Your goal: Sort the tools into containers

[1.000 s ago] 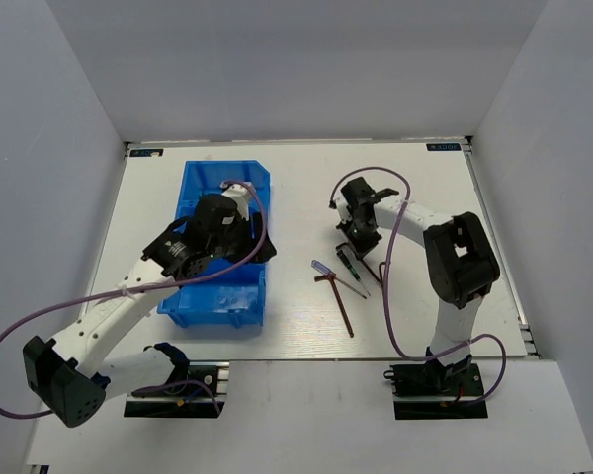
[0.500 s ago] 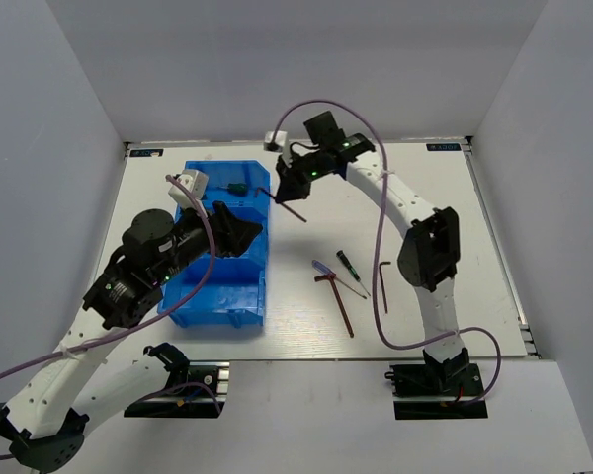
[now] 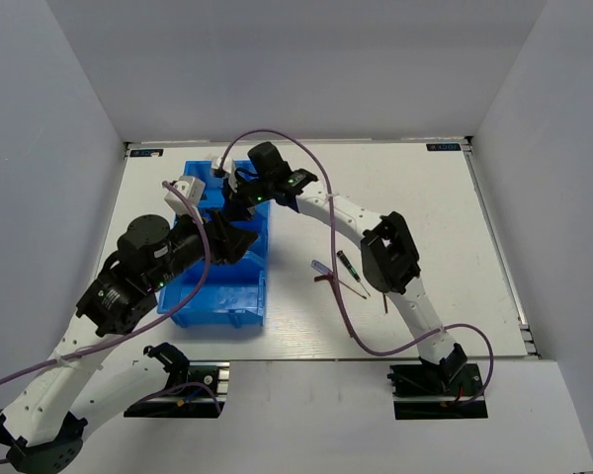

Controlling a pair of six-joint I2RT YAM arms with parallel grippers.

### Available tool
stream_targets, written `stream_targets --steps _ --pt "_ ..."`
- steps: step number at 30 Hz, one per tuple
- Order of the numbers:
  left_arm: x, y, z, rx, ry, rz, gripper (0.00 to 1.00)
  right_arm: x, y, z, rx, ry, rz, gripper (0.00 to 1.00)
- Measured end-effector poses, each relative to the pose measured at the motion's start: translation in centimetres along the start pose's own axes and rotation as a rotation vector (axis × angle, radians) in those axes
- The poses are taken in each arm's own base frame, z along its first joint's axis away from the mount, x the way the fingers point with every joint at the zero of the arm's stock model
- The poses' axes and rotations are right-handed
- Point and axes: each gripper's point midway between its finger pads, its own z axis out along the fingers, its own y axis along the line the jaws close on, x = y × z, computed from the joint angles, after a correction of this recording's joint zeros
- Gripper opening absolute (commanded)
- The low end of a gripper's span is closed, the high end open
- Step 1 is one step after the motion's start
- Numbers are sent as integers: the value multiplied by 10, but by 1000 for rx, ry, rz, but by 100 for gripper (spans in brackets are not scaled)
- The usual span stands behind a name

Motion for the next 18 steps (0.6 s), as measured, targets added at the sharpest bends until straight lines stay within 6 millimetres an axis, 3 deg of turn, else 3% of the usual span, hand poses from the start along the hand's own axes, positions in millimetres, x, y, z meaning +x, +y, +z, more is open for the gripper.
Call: stream_targets --steps 2,3,6,8,9,12,13,15,18 --pt "1 0 -3 -1 4 0 66 -1 -10 6 33 -13 2 0" --pt "3 0 -4 1 10 0 66 0 -14 8 50 -16 6 11" --pt "7 -1 -5 9 29 -4 61 8 -21 12 87 -5 37 64" --pt "10 -2 -5 17 43 -8 48 15 -25 12 108 4 56 66" --pt "13 -3 -3 24 54 -10 33 17 -27 11 117 7 65 62" --pt "28 -3 6 40 114 -16 8 31 -32 1 154 37 124 43" --pt "35 -2 11 43 146 -20 8 35 -36 -7 183 52 155 22" --pt "51 0 26 42 219 -27 4 39 -50 -35 268 82 203 0" --pt "84 3 51 33 356 -42 0 44 -73 -111 506 147 276 0"
